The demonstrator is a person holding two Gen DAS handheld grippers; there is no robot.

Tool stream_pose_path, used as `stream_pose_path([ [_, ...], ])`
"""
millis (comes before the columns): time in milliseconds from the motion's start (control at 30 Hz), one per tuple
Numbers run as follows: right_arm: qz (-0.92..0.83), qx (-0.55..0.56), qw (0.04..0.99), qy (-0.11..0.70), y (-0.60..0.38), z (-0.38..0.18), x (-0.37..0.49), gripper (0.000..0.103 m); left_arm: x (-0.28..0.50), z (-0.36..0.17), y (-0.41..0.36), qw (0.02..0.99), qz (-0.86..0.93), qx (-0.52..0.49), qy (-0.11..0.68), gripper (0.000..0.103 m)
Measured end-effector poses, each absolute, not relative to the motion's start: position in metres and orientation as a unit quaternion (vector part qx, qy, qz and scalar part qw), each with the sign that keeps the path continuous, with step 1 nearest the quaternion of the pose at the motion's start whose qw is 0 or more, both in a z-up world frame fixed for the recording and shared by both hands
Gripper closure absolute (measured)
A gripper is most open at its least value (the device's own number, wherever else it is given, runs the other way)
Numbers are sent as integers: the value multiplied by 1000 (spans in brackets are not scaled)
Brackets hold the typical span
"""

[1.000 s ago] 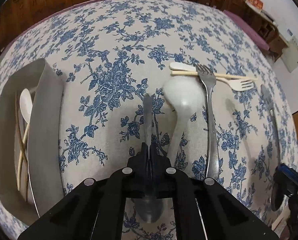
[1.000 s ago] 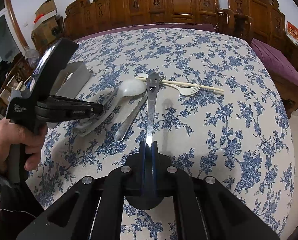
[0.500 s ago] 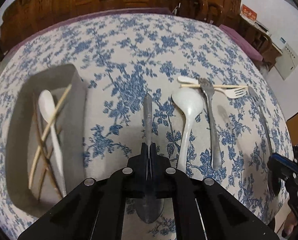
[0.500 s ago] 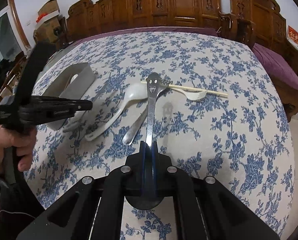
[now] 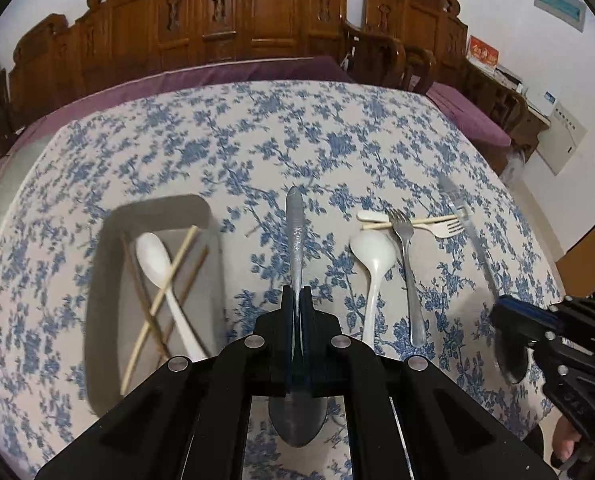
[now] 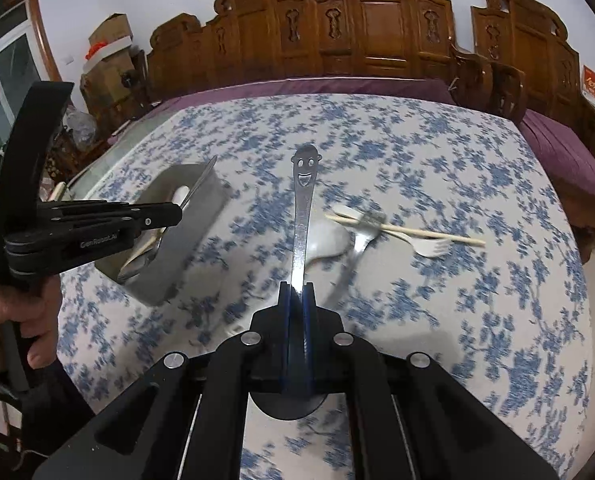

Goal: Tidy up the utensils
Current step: 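Carry the smiley-face spoon with the right gripper while the left lifts the metal spoon toward the tray, then drop the metal spoon into the tray with the left gripper while the right carries its spoon over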

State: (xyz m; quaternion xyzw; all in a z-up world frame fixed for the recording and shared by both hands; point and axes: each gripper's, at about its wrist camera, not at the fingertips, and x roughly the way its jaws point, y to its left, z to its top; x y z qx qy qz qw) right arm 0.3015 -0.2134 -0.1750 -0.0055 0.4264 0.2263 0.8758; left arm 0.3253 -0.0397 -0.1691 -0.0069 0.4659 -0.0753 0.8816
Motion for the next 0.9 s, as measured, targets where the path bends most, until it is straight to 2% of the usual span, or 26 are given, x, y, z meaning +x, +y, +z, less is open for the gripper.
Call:
stream_pose_path([
  [267, 254, 1, 866, 431, -173, -171, 302, 96, 322, -157, -4, 889, -56, -4, 455, 100],
  [900, 274, -13, 856, 437, -118, -173, 300, 96, 331, -205, 67, 875, -17, -42, 481, 100],
])
